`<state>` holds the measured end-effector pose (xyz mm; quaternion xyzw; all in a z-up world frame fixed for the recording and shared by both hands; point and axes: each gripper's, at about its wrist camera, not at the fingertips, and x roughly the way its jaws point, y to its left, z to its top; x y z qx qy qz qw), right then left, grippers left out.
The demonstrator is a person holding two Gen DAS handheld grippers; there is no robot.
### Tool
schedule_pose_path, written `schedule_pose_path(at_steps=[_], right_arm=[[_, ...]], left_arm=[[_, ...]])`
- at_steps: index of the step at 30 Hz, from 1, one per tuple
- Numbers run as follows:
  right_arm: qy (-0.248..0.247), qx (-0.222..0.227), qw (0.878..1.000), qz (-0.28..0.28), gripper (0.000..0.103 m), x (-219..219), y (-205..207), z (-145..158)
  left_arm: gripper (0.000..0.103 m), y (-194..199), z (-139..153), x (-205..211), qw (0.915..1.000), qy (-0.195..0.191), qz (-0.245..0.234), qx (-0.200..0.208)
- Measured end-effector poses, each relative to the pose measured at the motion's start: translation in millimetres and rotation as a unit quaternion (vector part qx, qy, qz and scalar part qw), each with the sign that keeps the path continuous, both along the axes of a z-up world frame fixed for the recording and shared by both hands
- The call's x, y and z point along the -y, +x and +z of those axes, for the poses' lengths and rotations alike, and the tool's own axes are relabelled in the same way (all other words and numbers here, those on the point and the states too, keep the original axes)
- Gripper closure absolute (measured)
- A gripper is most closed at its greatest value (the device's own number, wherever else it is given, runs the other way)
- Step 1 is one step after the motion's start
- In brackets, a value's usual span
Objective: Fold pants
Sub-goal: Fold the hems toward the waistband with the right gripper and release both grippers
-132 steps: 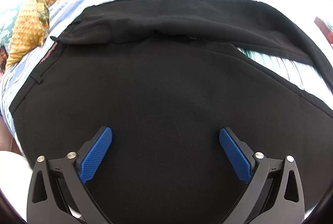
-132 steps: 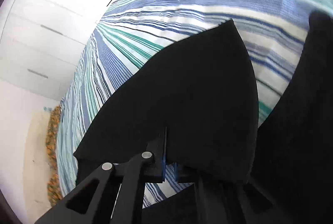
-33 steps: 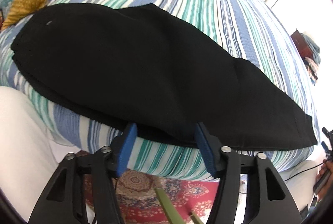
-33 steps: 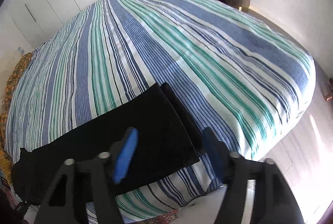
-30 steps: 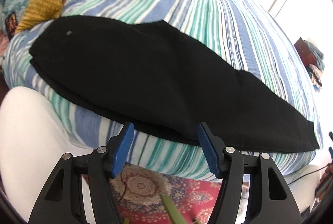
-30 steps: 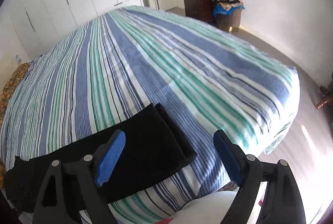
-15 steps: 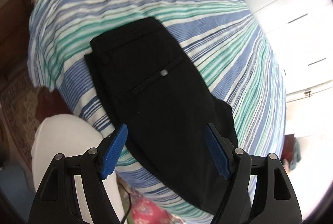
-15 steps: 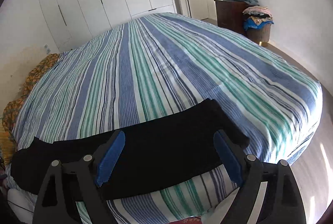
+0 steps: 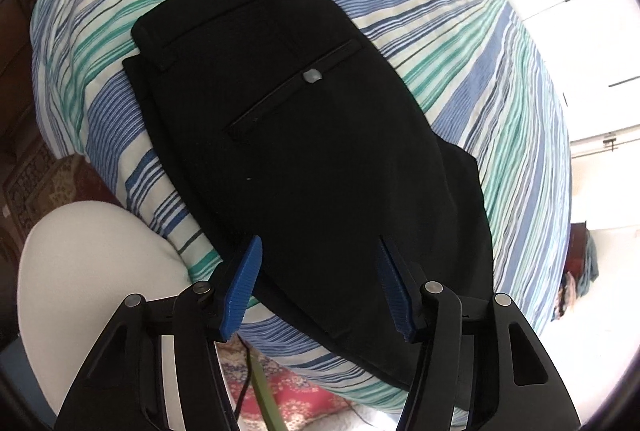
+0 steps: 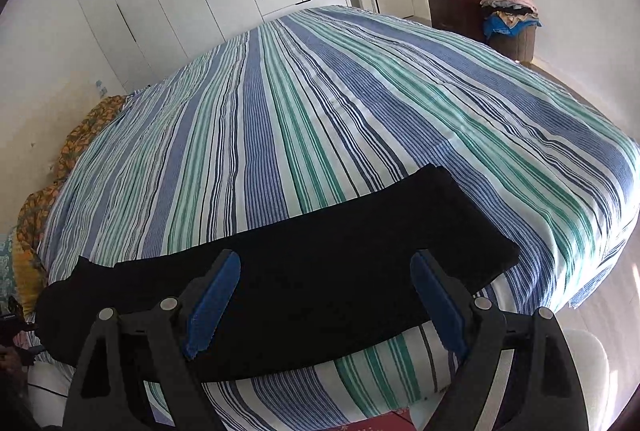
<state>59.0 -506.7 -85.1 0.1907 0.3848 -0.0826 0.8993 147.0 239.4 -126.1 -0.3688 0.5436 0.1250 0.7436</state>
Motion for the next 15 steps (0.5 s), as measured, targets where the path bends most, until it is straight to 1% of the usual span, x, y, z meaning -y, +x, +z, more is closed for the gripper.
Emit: schedule_pose_path(at_steps=[2, 4, 5, 6, 7, 8, 9, 11, 12, 13, 14, 15], right_arm=[[0.004, 0.002, 1.0, 0.0, 0.016, 0.8, -0.6, -0.3], [0.007, 0.0, 1.0, 0.007, 0.016, -0.4, 1.1, -1.7], [0.007, -0.003, 1.0, 0.012, 0.016, -2.0, 3.2, -2.8], [0.008, -0.005, 1.0, 0.019, 0.016, -4.1, 5.9, -3.9], [0.01, -0.004, 1.0, 0.026, 0.016, -6.4, 8.4, -4.5], [0.009, -0.003, 0.999, 0.032, 0.016, -9.7, 10.7, -5.0], [0.006, -0.001, 0.999, 0.039, 0.016, -13.2, 13.2, -5.3], [-0.001, 0.002, 0.999, 0.053, 0.016, -21.1, 17.4, -7.2], [-0.002, -0.002, 0.998, 0.062, 0.016, -24.9, 19.7, -9.8], [-0.003, -0.011, 0.998, 0.07, 0.016, -28.5, 21.6, -13.7], [-0.002, -0.021, 0.997, 0.076, 0.016, -30.8, 23.2, -18.2], [-0.002, -0.03, 0.996, 0.081, 0.016, -32.4, 24.1, -22.1]], left_arm=[[0.04, 12.8, 9.2, 21.1, 0.999, 0.02, -0.035, 0.019], [0.038, 31.4, 17.7, 45.1, 0.9952, 0.049, -0.074, 0.043], [0.037, 42.1, 21.8, 58.5, 0.9914, 0.071, -0.092, 0.06], [0.033, 52.6, 23.2, 70.2, 0.9871, 0.093, -0.108, 0.073], [0.029, 63.4, 20.6, 82.2, 0.982, 0.115, -0.125, 0.083], [0.029, 72.4, 14.0, 92.0, 0.9778, 0.133, -0.14, 0.081], [0.03, 80.0, 1.8, 101.2, 0.9742, 0.152, -0.155, 0.062], [0.041, 84.6, -34.7, 114.3, 0.9689, 0.169, -0.18, -0.017], [0.044, 76.9, -46.5, 118.2, 0.9662, 0.179, -0.181, -0.041], [0.042, 66.9, -48.2, 122.0, 0.9636, 0.193, -0.182, -0.036], [0.041, 56.1, -46.6, 127.4, 0.9581, 0.214, -0.188, -0.031], [0.041, 44.9, -44.3, 134.1, 0.9501, 0.237, -0.2, -0.033]])
